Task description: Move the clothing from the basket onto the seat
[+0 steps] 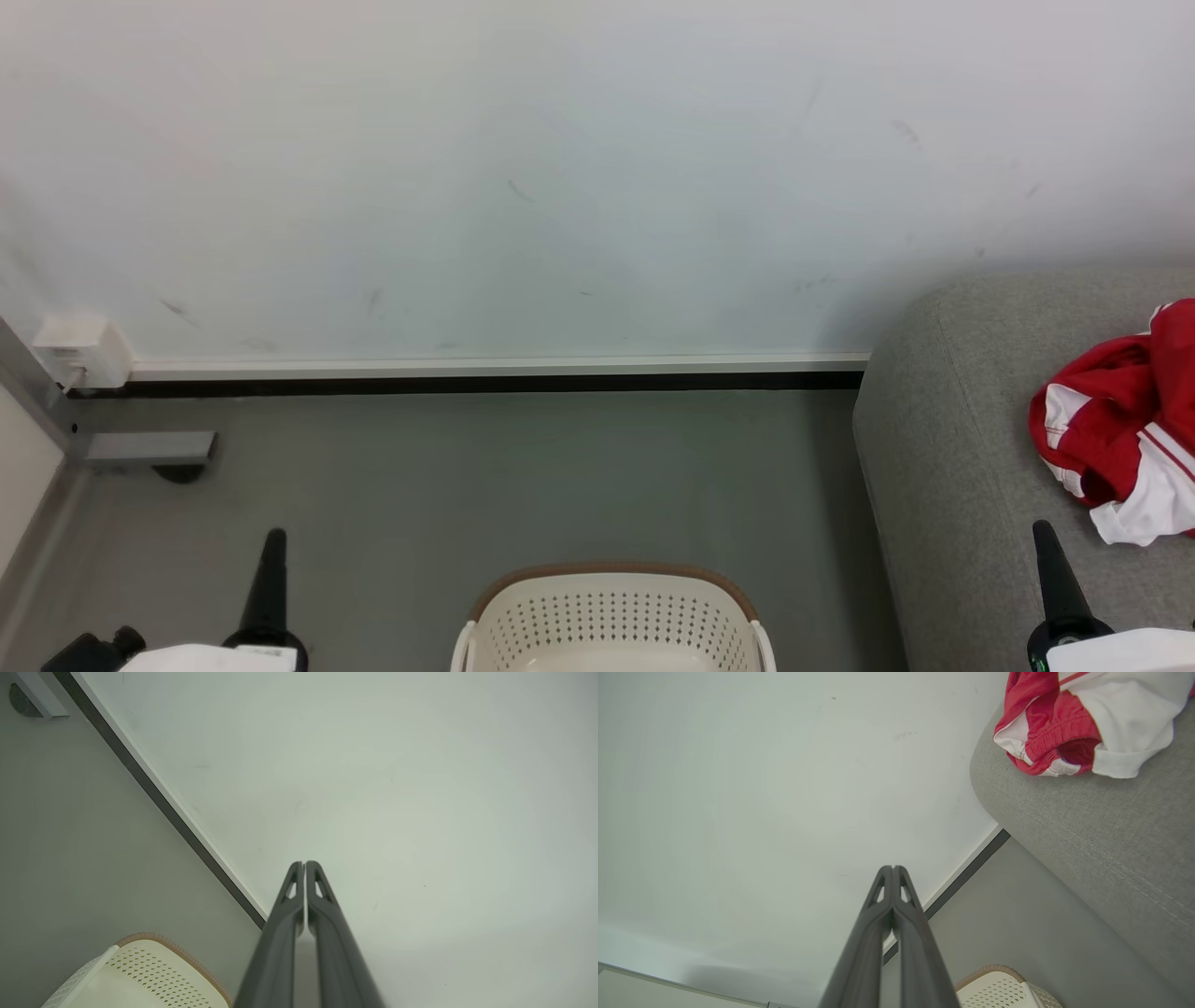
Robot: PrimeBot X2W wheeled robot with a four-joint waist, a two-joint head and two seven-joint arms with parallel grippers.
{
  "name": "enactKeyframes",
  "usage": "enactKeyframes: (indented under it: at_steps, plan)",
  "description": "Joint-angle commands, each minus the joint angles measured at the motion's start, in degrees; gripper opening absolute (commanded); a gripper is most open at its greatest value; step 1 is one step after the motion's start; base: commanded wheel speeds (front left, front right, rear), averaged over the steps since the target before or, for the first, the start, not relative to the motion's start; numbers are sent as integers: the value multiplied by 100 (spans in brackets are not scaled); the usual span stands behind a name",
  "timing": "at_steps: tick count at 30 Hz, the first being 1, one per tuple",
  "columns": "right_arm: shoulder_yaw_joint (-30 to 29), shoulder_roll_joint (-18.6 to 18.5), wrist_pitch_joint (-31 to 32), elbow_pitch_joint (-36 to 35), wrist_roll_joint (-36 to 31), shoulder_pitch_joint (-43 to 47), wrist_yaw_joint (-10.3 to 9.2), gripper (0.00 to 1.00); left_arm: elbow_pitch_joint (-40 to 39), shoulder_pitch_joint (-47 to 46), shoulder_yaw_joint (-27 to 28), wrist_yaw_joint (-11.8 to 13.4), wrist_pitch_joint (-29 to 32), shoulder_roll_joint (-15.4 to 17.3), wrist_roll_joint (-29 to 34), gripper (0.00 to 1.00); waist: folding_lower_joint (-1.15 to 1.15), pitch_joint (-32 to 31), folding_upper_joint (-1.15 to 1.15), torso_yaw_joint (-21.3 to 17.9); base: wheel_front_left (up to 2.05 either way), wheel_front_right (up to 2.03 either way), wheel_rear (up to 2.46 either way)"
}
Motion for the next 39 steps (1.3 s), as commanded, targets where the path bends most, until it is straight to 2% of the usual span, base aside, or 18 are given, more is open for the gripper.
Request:
enactKeyframes:
  at_steps: [1, 39]
  plan:
    - [-49, -22, 35, -65, 132, -147, -6, 0, -76, -119, 23, 2, 32, 31, -142, 0, -1, 1, 0, 0, 0, 0, 0]
    - [-350, 46, 443, -166, 1826, -253, -10, 0, -175, -297, 42, 49, 546, 1, -2104, 0, -1, 67, 0, 5, 0, 0, 0]
